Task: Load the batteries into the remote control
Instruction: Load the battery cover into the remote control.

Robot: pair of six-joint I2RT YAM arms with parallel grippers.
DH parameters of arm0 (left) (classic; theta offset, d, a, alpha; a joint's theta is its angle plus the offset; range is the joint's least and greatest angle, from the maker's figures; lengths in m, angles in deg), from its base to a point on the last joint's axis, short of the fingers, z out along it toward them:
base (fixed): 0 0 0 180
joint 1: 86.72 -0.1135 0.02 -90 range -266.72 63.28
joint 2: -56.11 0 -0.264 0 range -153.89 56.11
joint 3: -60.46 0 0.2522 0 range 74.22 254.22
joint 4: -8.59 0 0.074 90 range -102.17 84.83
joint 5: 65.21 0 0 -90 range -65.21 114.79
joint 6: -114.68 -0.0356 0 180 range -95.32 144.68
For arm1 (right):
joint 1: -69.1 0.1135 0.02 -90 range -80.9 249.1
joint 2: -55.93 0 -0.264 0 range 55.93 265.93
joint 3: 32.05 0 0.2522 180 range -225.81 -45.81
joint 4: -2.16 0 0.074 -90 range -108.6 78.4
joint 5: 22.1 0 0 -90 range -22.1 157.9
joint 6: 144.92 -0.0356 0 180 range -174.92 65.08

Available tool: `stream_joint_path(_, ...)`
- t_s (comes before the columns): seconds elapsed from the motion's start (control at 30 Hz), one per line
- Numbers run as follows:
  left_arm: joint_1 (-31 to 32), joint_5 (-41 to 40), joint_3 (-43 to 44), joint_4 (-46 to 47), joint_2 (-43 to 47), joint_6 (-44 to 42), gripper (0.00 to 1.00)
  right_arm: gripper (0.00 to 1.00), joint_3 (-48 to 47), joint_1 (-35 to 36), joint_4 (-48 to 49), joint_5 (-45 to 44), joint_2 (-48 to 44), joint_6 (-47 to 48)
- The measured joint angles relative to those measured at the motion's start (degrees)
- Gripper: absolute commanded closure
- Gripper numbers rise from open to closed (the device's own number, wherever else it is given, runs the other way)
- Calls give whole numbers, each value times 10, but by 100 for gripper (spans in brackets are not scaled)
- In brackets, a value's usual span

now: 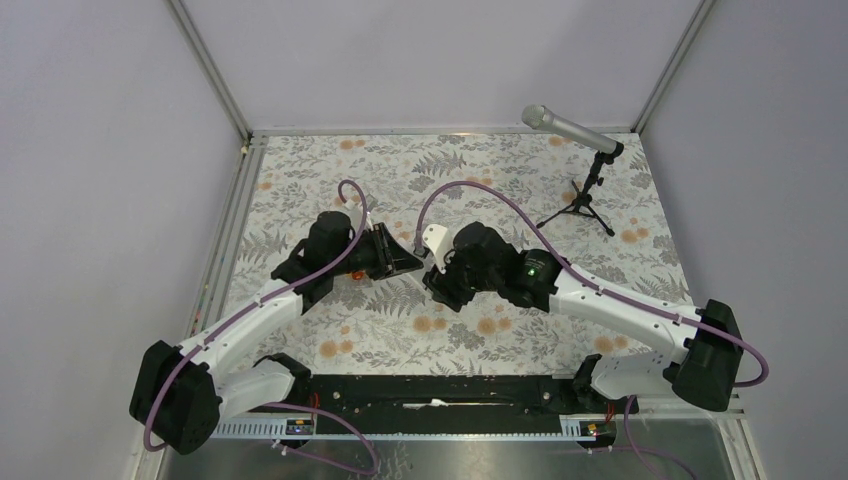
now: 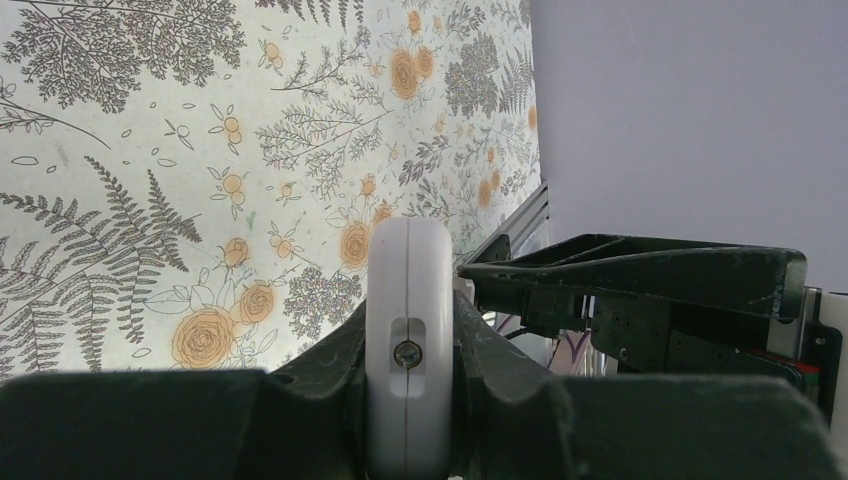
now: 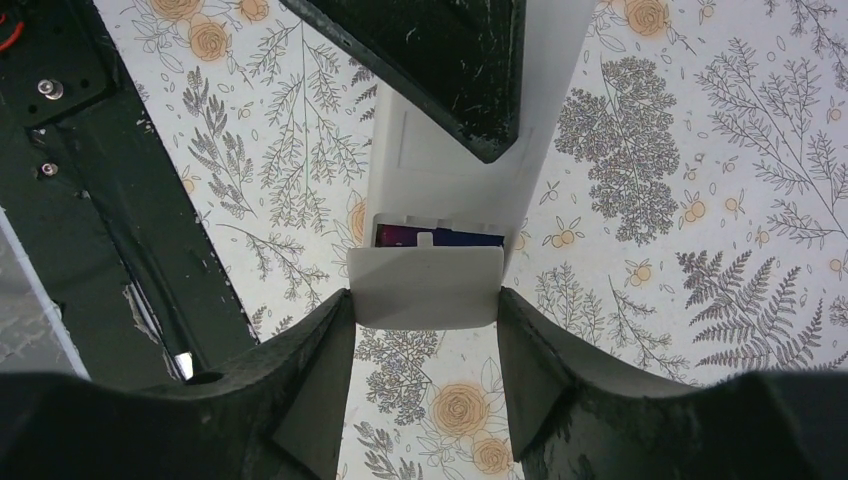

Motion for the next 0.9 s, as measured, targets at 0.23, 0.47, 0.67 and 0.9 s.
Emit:
stream_joint_path(0.23, 9, -7, 0, 1, 12, -5, 100, 56, -8, 0, -8, 5, 5, -2)
stream_joint_path(0.47, 12, -17, -8, 5, 36, -16, 100, 56, -19, 0, -21, 5, 18, -5)
stream_joint_path(0.67, 14, -21, -12, 6, 40, -24, 100, 56, -23, 1, -22, 4, 25, -11)
stream_joint_path(0.9, 17, -22, -23, 17, 43, -34, 100, 56, -31, 2, -30, 5, 37, -25)
